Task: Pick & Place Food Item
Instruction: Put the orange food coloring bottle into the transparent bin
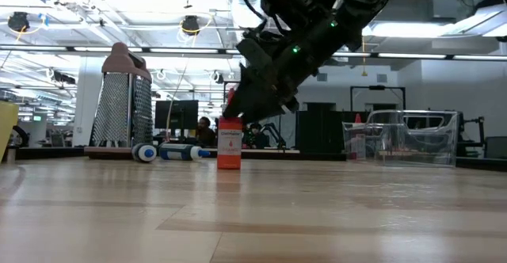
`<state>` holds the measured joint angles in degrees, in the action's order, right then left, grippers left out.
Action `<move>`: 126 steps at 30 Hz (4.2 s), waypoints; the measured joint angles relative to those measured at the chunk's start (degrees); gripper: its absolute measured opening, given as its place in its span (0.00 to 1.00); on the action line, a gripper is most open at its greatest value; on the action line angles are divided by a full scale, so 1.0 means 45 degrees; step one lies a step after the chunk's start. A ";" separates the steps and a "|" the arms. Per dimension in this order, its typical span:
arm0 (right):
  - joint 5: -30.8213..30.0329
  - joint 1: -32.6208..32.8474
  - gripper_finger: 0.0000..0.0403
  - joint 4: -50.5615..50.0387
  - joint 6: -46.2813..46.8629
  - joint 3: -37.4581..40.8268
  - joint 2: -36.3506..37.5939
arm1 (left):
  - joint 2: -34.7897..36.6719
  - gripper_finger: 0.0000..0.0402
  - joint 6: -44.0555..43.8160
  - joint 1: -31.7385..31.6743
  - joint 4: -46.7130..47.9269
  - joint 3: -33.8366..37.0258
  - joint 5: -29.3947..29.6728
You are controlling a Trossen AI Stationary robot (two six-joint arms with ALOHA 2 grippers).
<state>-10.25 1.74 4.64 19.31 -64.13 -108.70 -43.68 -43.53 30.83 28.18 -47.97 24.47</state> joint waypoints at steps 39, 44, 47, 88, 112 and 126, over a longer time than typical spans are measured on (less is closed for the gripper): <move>-0.3925 -0.1294 0.31 -0.7498 0.2989 -0.4836 -0.0526 | 0.0003 0.58 -0.0025 0.0000 0.0014 0.0000 0.0128; -0.4839 -0.2616 0.32 -0.9938 0.3484 -0.5430 -0.0043 | 0.0001 0.58 0.0048 0.0001 0.0015 0.0000 0.0139; -0.5049 -0.3360 0.31 -1.0001 0.3537 -0.4788 0.0884 | 0.0005 0.58 0.0197 0.0000 0.0008 0.0000 0.0152; -0.5059 -1.0610 0.32 -0.5076 0.7091 0.4244 0.6697 | 0.0005 0.58 -0.0771 -0.0010 0.0053 -0.0005 0.1855; -0.5068 -1.0502 0.41 -0.4251 0.7788 0.4555 0.5220 | 0.0005 0.58 -0.1204 -0.0010 -0.0087 -0.0005 0.1904; -0.5166 -1.0472 0.47 -0.4096 0.7282 0.4555 0.5258 | 0.0005 0.58 -0.1353 -0.0010 -0.0087 -0.0005 0.1899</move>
<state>-33.50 -45.39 -13.80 52.07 -43.64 -85.04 -43.66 -49.62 30.79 27.79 -47.99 33.01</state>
